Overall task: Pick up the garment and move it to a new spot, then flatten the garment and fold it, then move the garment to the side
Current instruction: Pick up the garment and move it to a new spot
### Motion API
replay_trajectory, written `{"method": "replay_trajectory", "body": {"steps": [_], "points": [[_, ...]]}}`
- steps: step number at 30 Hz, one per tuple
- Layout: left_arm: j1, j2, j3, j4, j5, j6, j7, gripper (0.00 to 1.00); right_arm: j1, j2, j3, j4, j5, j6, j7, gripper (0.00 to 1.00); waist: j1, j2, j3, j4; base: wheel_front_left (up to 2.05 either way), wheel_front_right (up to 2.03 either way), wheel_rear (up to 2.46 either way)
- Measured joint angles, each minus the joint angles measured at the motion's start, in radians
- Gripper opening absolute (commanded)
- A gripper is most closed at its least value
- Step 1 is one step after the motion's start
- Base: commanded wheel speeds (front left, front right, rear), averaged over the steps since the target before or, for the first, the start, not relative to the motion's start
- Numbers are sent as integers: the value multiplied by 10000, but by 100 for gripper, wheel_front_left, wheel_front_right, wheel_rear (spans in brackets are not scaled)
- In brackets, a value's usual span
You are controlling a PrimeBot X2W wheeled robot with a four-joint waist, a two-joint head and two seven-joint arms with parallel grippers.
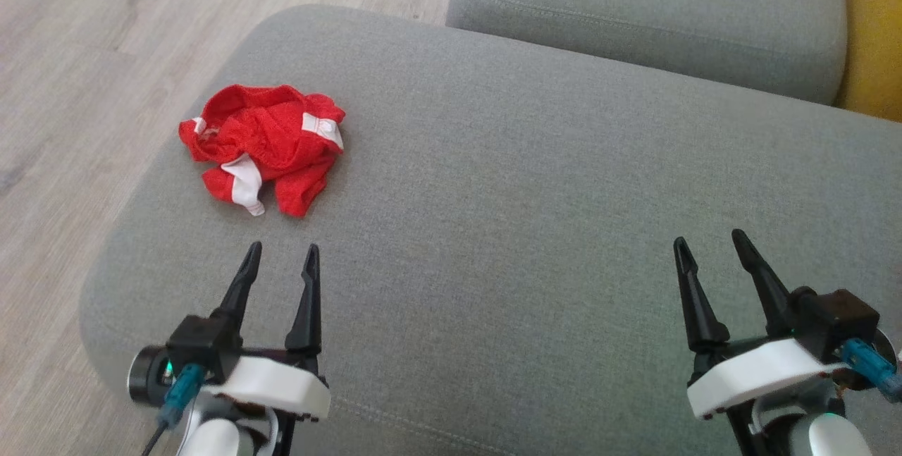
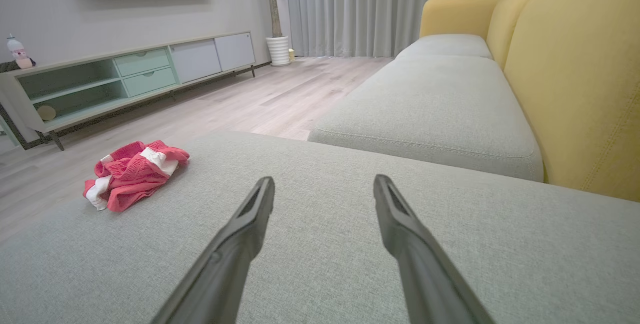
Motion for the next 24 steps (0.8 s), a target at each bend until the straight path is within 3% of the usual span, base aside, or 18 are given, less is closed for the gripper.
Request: {"method": "replay_trajectory", "body": {"steps": [8,15,18,24], "points": [[-1045,-148,-8,198,2,79,-2,100,-135,0,100,-291,-140,0,251,100,0,0,590,-181,0,0,0],[-2894,-366,483,752,-148,81,-46,100,-1092,-132,148,-826,-295,0,554,100,0,0,1817,-538,0,0,0],[-3918,-366,895,1561,-267,42,-75,100,-1467,-268,142,-984,-293,0,587,100,1,0,2438,-750,0,0,0],[-6361,-259,1546,4504,-832,-554,-73,100,-2030,-493,194,-1085,-293,0,610,100,1,-1,3601,-1209,0,0,0]]}}
